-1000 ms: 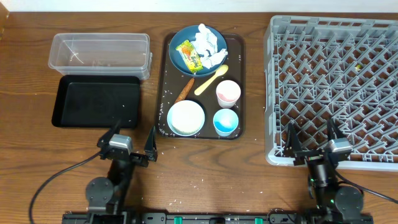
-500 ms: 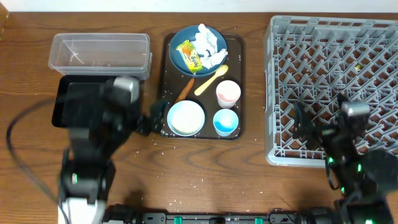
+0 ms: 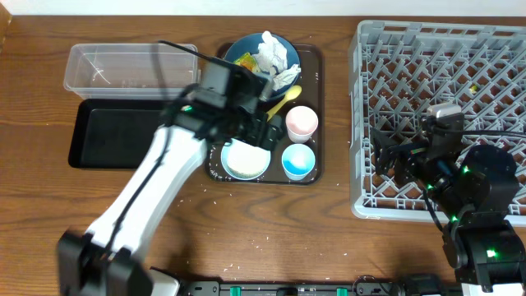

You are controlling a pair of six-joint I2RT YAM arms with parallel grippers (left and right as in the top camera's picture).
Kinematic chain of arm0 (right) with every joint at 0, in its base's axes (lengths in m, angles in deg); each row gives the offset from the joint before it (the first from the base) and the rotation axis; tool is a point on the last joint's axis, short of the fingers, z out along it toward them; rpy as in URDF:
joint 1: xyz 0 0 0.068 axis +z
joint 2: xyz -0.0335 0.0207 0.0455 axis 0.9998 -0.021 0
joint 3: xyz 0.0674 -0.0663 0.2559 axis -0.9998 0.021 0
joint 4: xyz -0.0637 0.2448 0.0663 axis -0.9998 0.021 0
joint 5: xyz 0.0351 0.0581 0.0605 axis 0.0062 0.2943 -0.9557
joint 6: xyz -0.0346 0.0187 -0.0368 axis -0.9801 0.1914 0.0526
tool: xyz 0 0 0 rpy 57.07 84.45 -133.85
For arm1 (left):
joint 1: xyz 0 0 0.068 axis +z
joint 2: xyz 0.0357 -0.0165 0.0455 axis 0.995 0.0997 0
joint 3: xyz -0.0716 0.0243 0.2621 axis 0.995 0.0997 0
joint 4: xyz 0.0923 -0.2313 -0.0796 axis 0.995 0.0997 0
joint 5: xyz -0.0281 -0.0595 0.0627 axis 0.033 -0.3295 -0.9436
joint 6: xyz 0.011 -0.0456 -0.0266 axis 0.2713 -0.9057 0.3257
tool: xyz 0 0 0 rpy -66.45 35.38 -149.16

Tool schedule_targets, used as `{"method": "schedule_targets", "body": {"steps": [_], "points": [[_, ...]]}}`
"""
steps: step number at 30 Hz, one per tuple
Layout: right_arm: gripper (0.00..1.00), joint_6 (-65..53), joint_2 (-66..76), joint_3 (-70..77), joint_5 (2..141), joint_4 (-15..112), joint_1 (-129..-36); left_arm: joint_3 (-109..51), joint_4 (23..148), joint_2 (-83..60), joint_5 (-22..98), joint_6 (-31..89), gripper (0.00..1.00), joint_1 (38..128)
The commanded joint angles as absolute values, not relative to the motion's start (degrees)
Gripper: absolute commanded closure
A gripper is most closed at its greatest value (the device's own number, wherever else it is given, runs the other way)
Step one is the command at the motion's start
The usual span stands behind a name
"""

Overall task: Sort waste into correct bins and load items into the dishwasher rack
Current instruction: 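Reach the left gripper to the light-blue cup and grasp it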

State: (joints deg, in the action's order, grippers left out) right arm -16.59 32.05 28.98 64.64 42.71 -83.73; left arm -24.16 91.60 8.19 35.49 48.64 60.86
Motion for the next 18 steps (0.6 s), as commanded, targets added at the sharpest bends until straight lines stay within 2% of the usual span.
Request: {"method": "schedule_targets", "body": {"steps": [1,4,7,9,18], "points": [[0.01,-17.3,32.3,27.6,63.2,43.6,-83.3,-25.0,91.7,11.9,36.9,48.7,0.07,59.3],[0.01,-17.3,32.3,27.6,63.2,44.0,-83.3,-25.0,91.8,14.2,35.6,44.5,0.10,58.3],[0.01,-17.4,32.2,27.6,63.2,44.3,-83.3,-25.0,91.8,15.8,31.3,36.6,0.22,57.6],[0.01,-17.4,32.2,27.6,63.2,44.3,-83.3,-25.0,91.7,16.8,28.8,33.3,0.23,56.8],[0.01,-17.3,30.5,27.6,63.2,44.5,-83.3,-25.0,90.0,20.5,25.5,33.1,0.27,51.7]]}}
